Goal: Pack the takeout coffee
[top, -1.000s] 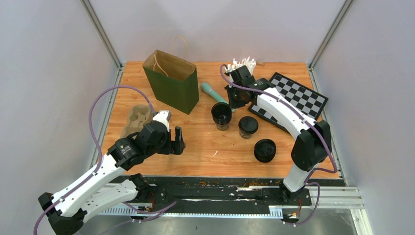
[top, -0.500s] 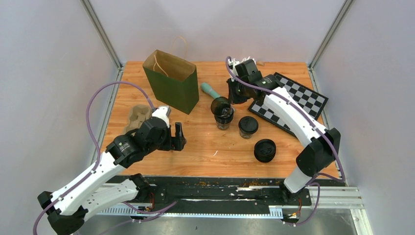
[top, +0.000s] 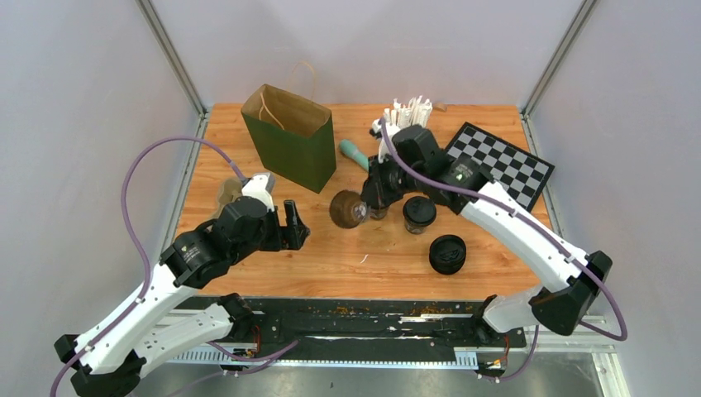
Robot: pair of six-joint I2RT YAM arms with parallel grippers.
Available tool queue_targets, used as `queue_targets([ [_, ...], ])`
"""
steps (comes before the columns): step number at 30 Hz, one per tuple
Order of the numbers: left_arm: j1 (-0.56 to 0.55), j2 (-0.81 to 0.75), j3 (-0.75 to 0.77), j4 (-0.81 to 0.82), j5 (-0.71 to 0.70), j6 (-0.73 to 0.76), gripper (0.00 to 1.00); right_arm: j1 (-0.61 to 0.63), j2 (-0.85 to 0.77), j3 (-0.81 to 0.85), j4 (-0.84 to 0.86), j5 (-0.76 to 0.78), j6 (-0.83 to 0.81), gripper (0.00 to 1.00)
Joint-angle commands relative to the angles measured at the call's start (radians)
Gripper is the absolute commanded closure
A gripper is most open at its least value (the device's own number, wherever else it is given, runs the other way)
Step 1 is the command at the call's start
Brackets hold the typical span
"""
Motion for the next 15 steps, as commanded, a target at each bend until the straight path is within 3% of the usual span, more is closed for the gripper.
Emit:
queue_targets([
  [1, 0.0, -0.022, 0.033, -0.028, -0.027, -0.032, 0.07, 0.094, -0.068, -0.141, 0.158, -0.049, 0.142, 1.0],
  [8, 0.0, -0.051, 0.01, -0.057, -0.043, -0.044, 0.08, 0.205, -0.073, -0.379, 0.389, -0.032, 0.238, 1.0],
  [15, 0.0, -0.057, -0.018, -0.066, -0.036, -0.031, 0.08, 0.216, -0.009, -0.485, 0.518, -0.064, 0.259, 1.0],
])
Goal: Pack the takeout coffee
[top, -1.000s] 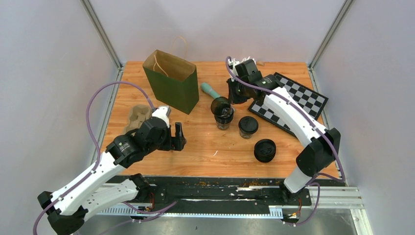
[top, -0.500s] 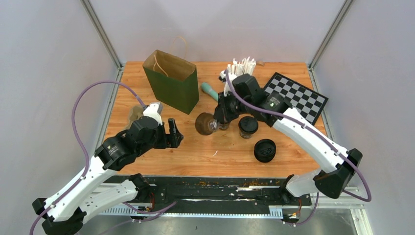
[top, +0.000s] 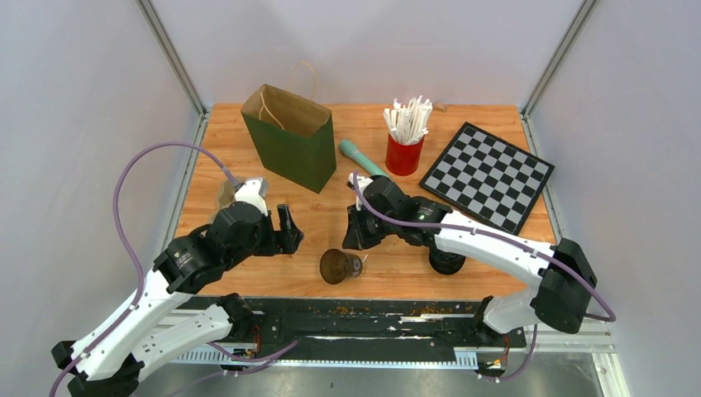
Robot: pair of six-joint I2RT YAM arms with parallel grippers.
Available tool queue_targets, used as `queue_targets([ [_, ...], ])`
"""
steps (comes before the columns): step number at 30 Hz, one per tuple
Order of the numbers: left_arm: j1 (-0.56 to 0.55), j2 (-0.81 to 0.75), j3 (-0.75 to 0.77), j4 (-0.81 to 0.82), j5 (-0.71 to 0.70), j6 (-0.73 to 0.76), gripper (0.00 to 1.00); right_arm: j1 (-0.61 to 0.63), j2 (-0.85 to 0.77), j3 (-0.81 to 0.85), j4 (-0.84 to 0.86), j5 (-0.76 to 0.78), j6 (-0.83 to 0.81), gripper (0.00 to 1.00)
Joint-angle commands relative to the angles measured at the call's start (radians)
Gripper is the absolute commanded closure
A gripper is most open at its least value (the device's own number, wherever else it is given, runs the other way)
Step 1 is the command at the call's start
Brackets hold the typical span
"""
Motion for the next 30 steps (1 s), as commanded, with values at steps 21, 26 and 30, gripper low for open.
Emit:
queue_targets([
  [21, 0.0, 0.102, -0.244, 0.22, 0.114, -0.044, 0.09, 0.004, -0.044, -0.074, 0.067, 0.071, -0.01, 0.86],
  [26, 0.0, 0.143, -0.28, 0.244, 0.117, -0.075, 0.13, 0.004, -0.093, -0.076, 0.024, 0.087, -0.023, 0.82],
  [30, 0.0, 0.129, -0.327, 0.293, 0.146, -0.102, 0.18, 0.004, -0.117, -0.082, 0.016, 0.088, -0.025, 0.81],
])
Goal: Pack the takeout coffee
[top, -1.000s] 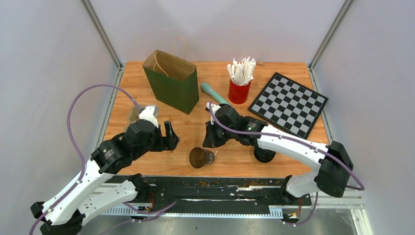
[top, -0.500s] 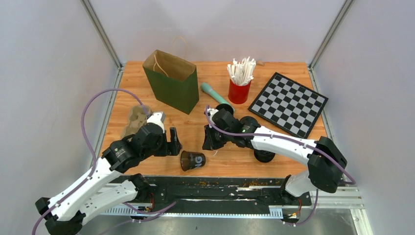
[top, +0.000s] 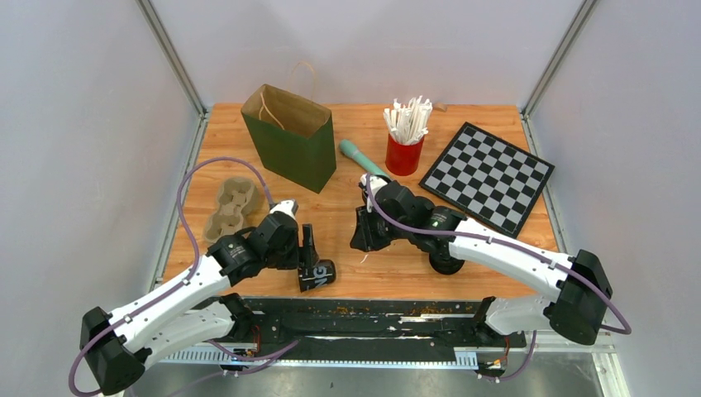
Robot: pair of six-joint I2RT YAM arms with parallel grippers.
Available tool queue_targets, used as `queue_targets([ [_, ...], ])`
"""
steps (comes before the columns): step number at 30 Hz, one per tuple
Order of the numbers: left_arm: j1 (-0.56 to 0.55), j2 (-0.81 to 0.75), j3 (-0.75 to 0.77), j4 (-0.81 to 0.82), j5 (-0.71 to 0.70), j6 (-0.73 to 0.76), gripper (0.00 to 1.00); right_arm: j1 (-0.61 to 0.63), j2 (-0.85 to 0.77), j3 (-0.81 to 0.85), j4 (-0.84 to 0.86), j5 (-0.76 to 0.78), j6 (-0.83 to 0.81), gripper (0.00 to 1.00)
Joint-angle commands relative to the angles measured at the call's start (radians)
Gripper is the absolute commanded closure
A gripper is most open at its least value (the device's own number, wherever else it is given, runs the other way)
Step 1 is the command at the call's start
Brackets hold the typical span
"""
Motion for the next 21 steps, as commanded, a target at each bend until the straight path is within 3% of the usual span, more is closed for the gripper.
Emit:
queue_targets([
  [1, 0.0, -0.019, -0.042, 0.098, 0.03, -0.054, 0.2, 0.004, -0.036, 0.001, -0.018, 0.022, -0.02, 0.8],
  [9, 0.0, -0.013, -0.091, 0.148, 0.081, -0.117, 0.36, 0.004, -0.065, 0.029, -0.056, 0.051, -0.036, 0.71],
  [14, 0.0, -0.006, -0.045, 0.146, 0.078, -0.07, 0.7, 0.003, -0.091, 0.045, -0.097, 0.071, -0.039, 0.4],
  [19, -0.001, 0.085, 0.125, -0.005, -0.039, 0.057, 0.84, 0.004, -0.148, 0.06, -0.13, 0.111, -0.051, 0.03],
  [21, -0.002, 0.151, 0.2, -0.064, -0.071, 0.119, 0.88, 0.003, -0.17, 0.077, -0.149, 0.137, -0.053, 0.0],
])
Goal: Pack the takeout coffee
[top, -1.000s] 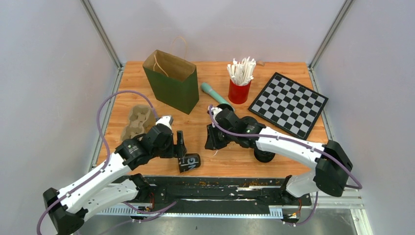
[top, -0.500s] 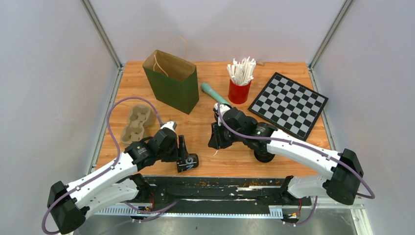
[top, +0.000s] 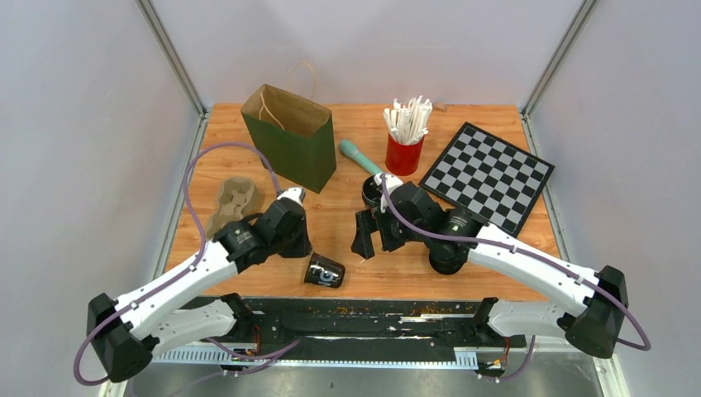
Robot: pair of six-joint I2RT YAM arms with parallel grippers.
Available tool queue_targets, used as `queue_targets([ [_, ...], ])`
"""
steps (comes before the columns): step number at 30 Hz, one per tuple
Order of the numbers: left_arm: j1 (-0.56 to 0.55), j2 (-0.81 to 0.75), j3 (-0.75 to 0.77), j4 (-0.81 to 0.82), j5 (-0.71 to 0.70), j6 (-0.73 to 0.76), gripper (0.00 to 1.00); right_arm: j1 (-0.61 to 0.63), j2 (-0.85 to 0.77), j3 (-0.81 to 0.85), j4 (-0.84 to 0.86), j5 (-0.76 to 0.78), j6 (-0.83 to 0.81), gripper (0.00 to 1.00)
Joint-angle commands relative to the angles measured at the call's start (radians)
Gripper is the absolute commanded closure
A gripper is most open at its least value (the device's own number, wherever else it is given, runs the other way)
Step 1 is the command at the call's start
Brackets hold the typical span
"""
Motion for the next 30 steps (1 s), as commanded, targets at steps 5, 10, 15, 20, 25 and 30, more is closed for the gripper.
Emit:
queue_targets([
  [5, -0.05, 0.198, 0.287, -0.178, -0.17, 0.181, 0.91, 0.002, -0.133, 0.089, -0.051, 0.146, -0.024, 0.0],
  [10, -0.044, 0.168, 0.232, -0.13, -0.11, 0.157, 0.61, 0.001, -0.187, 0.079, -0.078, 0.183, -0.028, 0.0],
  [15, 0.062, 0.048, 0.045, 0.035, 0.099, 0.129, 0.5, 0.002, -0.201, 0.065, -0.091, 0.18, -0.032, 0.0],
  [20, 0.175, -0.035, -0.099, 0.194, 0.293, 0.098, 0.38, 0.002, -0.192, 0.066, -0.085, 0.171, -0.034, 0.0],
  [25, 0.255, -0.051, -0.235, 0.411, 0.493, 0.024, 0.37, 0.002, -0.188, 0.08, -0.088, 0.174, -0.046, 0.0],
  [30, 0.256, -0.022, -0.283, 0.499, 0.542, -0.007, 0.48, 0.002, -0.181, 0.082, -0.087, 0.174, -0.049, 0.0],
])
